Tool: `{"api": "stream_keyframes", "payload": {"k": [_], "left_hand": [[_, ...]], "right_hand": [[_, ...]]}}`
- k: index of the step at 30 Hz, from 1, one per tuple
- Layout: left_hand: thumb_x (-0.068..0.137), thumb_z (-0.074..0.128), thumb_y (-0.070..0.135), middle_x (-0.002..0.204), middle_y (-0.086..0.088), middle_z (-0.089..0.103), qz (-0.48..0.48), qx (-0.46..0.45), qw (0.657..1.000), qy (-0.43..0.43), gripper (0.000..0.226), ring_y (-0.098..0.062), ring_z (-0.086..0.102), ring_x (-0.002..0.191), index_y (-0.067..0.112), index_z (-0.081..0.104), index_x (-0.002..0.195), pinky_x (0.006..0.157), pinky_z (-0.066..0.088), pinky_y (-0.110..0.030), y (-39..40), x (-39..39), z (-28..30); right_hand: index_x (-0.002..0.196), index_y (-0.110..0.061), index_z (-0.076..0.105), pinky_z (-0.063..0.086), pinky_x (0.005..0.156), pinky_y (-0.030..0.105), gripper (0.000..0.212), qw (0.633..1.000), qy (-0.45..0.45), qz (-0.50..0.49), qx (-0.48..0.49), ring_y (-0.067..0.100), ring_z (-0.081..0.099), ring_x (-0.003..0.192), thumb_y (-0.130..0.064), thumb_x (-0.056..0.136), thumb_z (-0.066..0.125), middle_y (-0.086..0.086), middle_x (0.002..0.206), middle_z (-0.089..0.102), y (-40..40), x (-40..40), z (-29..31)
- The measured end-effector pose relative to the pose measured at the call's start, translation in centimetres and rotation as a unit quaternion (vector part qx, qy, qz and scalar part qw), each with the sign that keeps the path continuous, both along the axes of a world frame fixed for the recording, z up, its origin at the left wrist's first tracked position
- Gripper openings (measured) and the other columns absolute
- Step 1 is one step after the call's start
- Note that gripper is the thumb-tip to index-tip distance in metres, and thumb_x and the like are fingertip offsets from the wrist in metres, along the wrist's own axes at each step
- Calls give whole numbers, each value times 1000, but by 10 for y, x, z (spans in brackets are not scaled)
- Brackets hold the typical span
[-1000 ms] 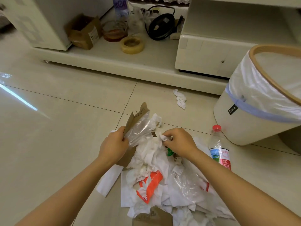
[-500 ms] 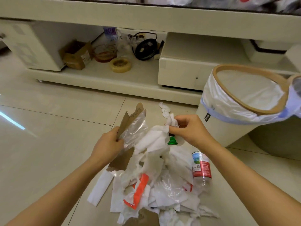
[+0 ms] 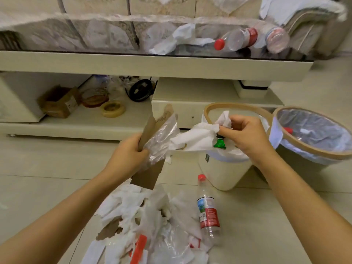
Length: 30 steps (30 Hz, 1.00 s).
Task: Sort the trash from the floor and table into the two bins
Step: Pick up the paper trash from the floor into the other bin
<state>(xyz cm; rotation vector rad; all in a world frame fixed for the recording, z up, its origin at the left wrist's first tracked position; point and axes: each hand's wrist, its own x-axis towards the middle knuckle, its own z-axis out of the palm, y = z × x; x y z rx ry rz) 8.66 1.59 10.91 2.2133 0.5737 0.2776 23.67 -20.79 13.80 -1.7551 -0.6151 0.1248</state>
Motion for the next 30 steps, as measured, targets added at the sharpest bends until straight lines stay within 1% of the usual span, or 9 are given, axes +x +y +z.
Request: {"api": "stream_keyframes", "payload": {"k": [6,8,12,15,17,20,24,27,30], "left_hand": [[90,55,14,83,7,62,-27,10,998,-49,21,-14,62,75,28,55,106,65,56,-31,-31,53,35],[89,54,11,78,5,61,-31,4,998,-56,18,-15,60,70,26,57,100,61,53,-29,-40,64,37],[90,53,10,77,7,61,-35,-23,997,-65,21,-13,60,70,27,57,101,60,50,-27,-59,84,38],[91,52,9,78,9,60,-39,-50,996,-62,24,-12,59,71,26,58,107,61,49,-26,-68,98,39],[90,52,7,80,6,60,-45,-73,995,-58,27,-14,59,72,23,58,111,60,48,-25,-73,107,41],[88,52,5,86,2,62,-54,-123,990,-48,28,-15,60,77,21,57,111,60,47,-24,-79,123,48],[85,52,0,87,1,58,-92,-188,977,-26,37,-13,55,74,20,52,116,54,43,-21,-91,160,56],[86,53,-1,98,-4,60,-131,-211,968,-29,40,-17,58,82,22,48,117,58,50,-23,-104,193,57],[86,57,1,106,-2,57,-145,-209,967,-28,44,-19,58,94,23,42,121,68,53,-25,-119,223,49]], "right_hand": [[79,-19,71,57,71,40,2,981,-67,-172,-57,24,66,78,-20,78,73,8,81,72,-36,81,6],[75,-12,68,54,71,47,13,969,-64,-207,-120,29,65,75,-24,77,72,13,78,71,-43,111,-7],[86,-16,65,49,75,38,6,945,-40,-136,-295,29,61,84,-21,82,66,11,90,68,-44,134,-33],[119,-22,63,48,94,41,42,944,50,-70,-318,24,60,104,-41,82,66,4,111,66,-46,136,-39],[123,-22,61,44,97,38,48,955,55,-70,-283,22,57,111,-50,85,60,3,118,65,-46,137,-38],[119,-19,63,40,86,31,43,980,37,-116,-157,20,59,106,-49,91,51,3,108,68,-43,131,-27],[124,-32,48,52,89,43,65,964,265,1,8,21,67,103,-73,74,51,1,110,69,-43,131,-4],[121,-27,55,54,87,43,53,957,279,58,51,23,66,104,-51,76,68,3,112,70,-41,133,3],[118,-19,56,54,70,30,45,968,210,-100,95,17,66,91,-16,77,75,0,102,68,-32,142,5]]}}
